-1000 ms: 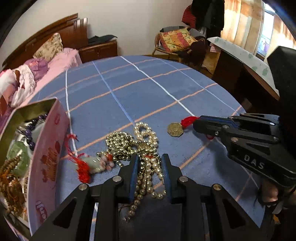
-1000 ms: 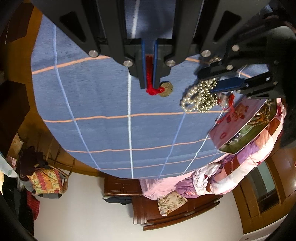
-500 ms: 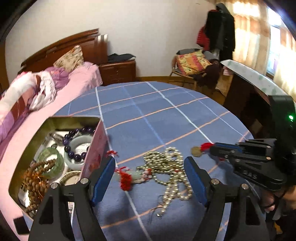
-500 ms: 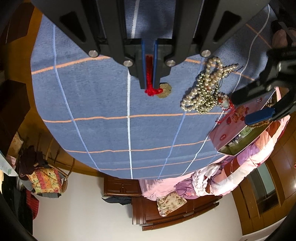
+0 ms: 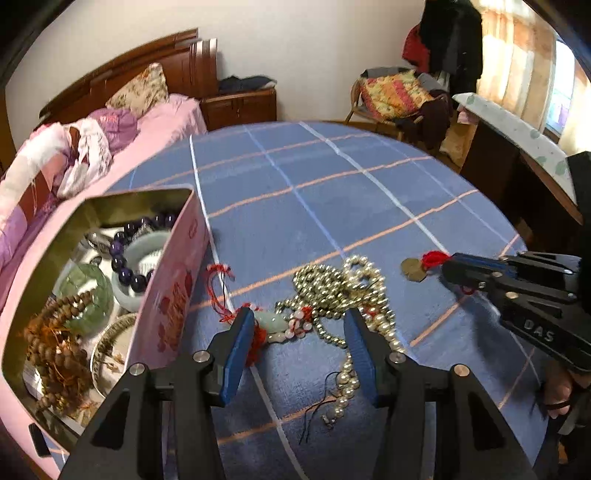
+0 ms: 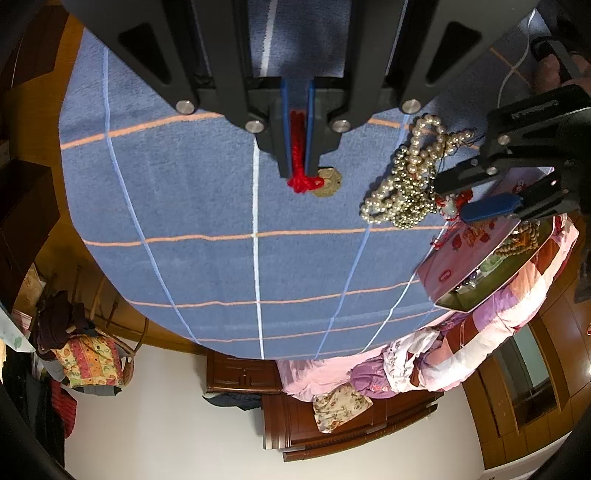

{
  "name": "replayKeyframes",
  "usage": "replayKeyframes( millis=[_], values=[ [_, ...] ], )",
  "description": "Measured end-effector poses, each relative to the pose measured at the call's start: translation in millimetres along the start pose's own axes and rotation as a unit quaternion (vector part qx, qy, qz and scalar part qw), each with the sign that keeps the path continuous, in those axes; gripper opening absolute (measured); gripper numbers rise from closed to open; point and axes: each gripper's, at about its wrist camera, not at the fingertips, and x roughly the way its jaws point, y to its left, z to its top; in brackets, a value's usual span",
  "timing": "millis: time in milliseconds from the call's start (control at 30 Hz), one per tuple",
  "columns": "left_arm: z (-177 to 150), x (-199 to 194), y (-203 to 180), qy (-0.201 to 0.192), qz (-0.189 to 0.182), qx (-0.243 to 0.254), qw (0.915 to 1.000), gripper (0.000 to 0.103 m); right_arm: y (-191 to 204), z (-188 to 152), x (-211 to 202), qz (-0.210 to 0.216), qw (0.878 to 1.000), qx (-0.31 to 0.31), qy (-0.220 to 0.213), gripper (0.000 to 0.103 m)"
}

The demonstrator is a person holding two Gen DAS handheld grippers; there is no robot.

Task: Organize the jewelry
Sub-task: 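Grasp the jade pendant on red string with the left tool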

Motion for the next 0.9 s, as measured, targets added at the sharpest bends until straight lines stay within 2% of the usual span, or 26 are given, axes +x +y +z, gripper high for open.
replayKeyframes(
  millis=[167,200,233,300,500,600,900],
  values=[
    [1.1,3.8,7.3,0.007,-0.011,-0.024,0.9996,0.05,0.4,-0.2,0.6,0.0,1.0,-0.002,0.002,0.01],
    [1.1,4.1,7.8,0.007,-0.01,-0.026,0.9996,0.039,0.5,0.0,0.8,0.0,1.0,-0.002,0.003,0.01],
    [1.0,3.8,6.9,0.006,-0.011,-0.022,0.9997,0.022,0.8,-0.2,0.7,0.0,1.0,-0.002,0.003,0.01],
    [0.0,7.1,5.5,0.015,-0.023,-0.017,0.9995,0.004,1.7,-0.1,1.3,0.0,1.0,-0.003,0.004,0.01],
    [-1.8,3.3,5.4,0.006,-0.022,-0.016,0.9996,0.004,1.6,0.2,1.5,0.0,1.0,-0.004,0.005,0.01],
    [-2.2,-9.4,8.4,-0.013,-0.014,-0.017,0.9997,0.003,1.4,-0.3,1.2,0.001,1.0,-0.002,0.003,0.01],
    [13.3,-63.3,25.3,-0.076,-0.029,-0.04,0.9959,0.003,1.9,0.0,-6.0,0.007,1.0,-0.002,-0.017,0.01]
  ],
)
